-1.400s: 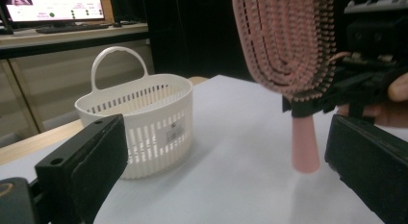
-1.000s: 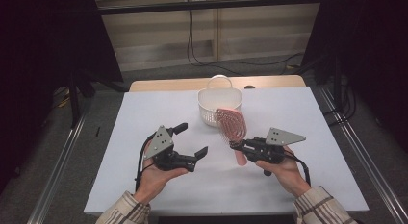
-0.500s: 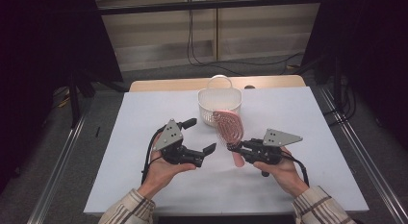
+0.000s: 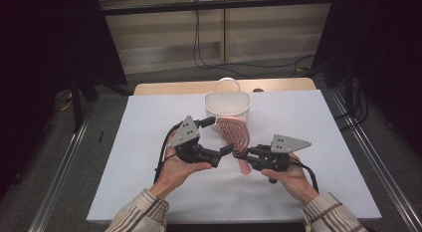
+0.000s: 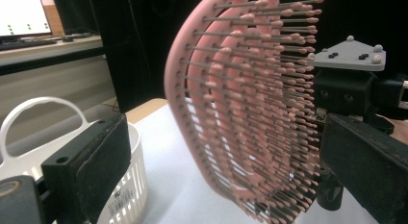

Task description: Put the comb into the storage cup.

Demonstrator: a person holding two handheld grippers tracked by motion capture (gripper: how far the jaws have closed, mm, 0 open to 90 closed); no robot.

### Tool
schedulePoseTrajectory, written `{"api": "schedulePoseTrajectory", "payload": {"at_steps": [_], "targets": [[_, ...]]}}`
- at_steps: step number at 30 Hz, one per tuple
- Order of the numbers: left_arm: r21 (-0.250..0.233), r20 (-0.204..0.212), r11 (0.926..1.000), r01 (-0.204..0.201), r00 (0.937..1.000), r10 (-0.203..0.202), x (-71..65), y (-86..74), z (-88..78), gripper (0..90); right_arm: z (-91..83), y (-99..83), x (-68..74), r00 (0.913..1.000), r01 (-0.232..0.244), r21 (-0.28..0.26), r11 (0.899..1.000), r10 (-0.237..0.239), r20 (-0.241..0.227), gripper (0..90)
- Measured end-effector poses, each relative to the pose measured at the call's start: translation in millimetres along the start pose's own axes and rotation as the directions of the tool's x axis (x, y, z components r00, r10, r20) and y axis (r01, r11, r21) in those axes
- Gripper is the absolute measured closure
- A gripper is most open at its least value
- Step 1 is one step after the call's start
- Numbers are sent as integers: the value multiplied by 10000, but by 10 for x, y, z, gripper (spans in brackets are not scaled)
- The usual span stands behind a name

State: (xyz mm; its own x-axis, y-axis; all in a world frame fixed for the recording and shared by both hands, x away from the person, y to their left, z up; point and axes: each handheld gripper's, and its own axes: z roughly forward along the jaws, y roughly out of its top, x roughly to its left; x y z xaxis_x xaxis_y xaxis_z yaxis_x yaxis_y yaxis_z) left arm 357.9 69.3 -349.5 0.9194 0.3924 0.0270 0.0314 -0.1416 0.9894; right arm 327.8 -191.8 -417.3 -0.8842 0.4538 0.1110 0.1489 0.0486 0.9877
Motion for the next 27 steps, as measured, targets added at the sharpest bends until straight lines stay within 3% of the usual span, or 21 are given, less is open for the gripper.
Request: {"api": "schedulePoseTrajectory", "payload": {"at_steps": [2, 4, 7, 15, 21, 27], "targets": [[-273, 234, 9996, 88, 9997, -82, -7, 22, 31, 43, -7, 2, -1, 10000, -20, -28, 10000, 20, -50, 816], [-486, 215, 9988, -79, 9997, 90, -20, 41, 62, 46, -10, 6, -3, 9999, -60, -103, 9999, 58, -132, 815], [-377, 515, 9993, 6, 9987, 13, -12, 47, 115, 43, -9, 5, -1, 9998, -112, -82, 9999, 110, -139, 815], [28, 856, 10000, -9, 9963, 7, 41, -36, 155, 82, 19, -17, 10, 9991, -151, -35, 9999, 149, -405, 815], [-78, 1398, 10000, 13, 9902, -2, 44, -51, 160, 115, 41, -33, 23, 9980, -181, 26, 9998, 182, -609, 815], [-201, 1687, 9998, -66, 9856, 99, -16, -54, 196, 126, 40, -31, 25, 9972, -182, 68, 9998, 186, -725, 815]]}}
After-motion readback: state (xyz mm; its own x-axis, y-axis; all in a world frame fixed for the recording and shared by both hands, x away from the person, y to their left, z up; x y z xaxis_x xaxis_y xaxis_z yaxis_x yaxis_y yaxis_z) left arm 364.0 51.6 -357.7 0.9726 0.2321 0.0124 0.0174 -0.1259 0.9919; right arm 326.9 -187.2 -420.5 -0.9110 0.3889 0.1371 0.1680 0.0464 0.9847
